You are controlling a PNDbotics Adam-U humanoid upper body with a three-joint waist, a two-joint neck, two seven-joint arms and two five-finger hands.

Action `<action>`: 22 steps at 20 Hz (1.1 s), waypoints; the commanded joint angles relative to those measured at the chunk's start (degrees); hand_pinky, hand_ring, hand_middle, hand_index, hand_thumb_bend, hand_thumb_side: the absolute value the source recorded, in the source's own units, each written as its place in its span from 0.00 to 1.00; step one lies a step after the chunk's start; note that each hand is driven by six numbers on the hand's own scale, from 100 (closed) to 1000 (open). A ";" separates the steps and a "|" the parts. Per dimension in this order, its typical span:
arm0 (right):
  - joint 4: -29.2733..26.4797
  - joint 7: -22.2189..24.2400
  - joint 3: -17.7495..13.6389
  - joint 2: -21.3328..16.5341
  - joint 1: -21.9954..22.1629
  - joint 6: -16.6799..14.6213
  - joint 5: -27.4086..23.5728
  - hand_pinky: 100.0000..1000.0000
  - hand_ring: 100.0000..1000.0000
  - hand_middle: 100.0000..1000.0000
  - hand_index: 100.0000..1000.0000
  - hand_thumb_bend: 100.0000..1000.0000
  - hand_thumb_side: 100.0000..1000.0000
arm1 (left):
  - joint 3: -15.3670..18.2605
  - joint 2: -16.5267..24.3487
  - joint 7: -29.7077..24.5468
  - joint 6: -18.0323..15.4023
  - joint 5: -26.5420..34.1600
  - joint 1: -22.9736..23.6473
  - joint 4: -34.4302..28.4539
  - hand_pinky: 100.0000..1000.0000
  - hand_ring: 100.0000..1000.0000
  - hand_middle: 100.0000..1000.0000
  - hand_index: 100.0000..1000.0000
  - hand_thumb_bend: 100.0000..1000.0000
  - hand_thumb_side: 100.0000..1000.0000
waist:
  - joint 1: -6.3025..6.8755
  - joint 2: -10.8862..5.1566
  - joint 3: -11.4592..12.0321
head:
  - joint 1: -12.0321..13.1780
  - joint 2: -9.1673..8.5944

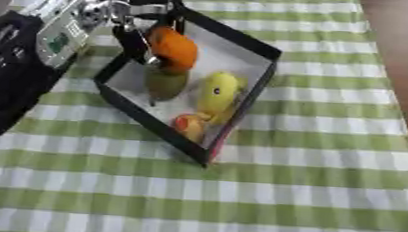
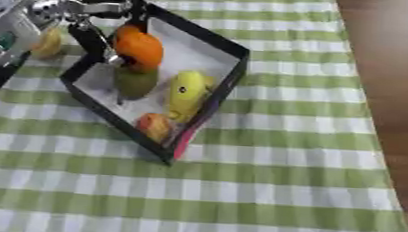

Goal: Pick up objects on the table and place them in the box.

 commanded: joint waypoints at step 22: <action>-0.54 -0.32 -0.93 -3.01 0.97 -0.65 0.36 1.00 0.75 0.61 0.79 0.00 0.29 | 19.71 10.56 3.29 14.26 -1.90 0.42 8.41 0.89 0.90 0.84 0.88 0.39 0.20 | -0.01 -2.30 1.25 | -0.92 -0.10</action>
